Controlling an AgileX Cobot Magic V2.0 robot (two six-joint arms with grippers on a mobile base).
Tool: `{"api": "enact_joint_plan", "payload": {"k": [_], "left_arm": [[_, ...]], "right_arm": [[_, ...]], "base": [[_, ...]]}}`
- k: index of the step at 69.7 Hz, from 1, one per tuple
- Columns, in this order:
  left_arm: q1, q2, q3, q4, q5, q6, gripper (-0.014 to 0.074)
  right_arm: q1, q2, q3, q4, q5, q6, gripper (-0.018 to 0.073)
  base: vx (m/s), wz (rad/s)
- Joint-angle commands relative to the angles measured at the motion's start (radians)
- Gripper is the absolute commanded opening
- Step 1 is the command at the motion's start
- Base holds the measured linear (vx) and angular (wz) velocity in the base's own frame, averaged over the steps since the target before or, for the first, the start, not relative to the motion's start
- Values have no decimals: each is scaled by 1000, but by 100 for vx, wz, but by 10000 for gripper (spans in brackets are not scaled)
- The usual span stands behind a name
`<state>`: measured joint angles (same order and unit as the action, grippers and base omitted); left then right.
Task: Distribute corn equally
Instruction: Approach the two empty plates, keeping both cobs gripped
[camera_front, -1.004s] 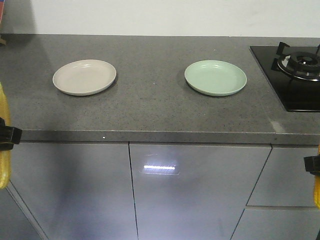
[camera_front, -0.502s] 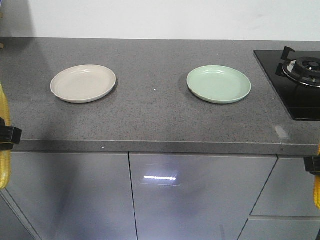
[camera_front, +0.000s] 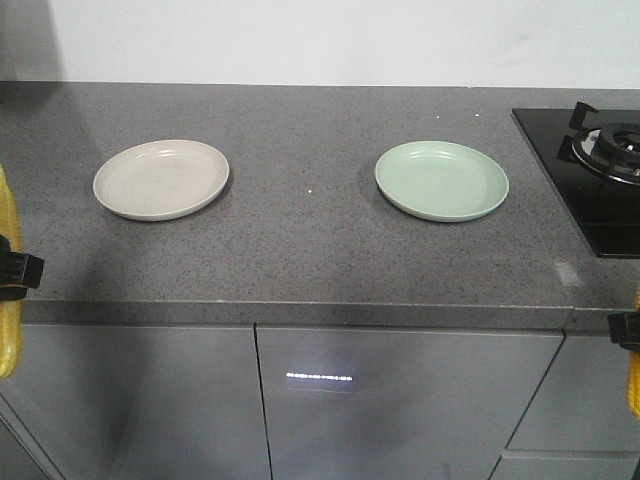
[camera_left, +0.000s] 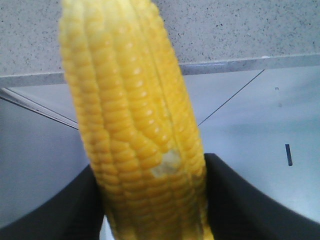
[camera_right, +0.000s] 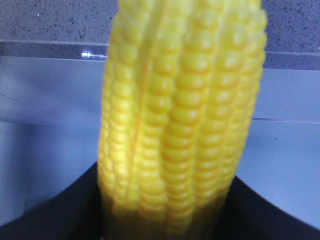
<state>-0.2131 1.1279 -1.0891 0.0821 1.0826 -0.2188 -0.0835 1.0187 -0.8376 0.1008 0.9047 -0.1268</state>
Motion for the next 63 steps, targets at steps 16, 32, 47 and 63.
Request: {"api": "enact_joint_plan", "payload": {"k": [16, 32, 47, 63], "left_arm": [[0, -24, -27, 2, -44, -10, 217], [0, -24, -27, 2, -44, -10, 217], [0, -24, -27, 2, -44, -10, 217], [0, -24, -27, 2, -44, -10, 217]], "right_arm": [[-6, -18, -24, 3, -43, -1, 194], [-6, -18, -24, 3, -43, -1, 194], [-6, -18, -24, 3, -43, -1, 194], [-6, -18, -24, 3, -43, -1, 194]], "base": [[6, 0], [6, 0], [5, -1], [5, -1]]}}
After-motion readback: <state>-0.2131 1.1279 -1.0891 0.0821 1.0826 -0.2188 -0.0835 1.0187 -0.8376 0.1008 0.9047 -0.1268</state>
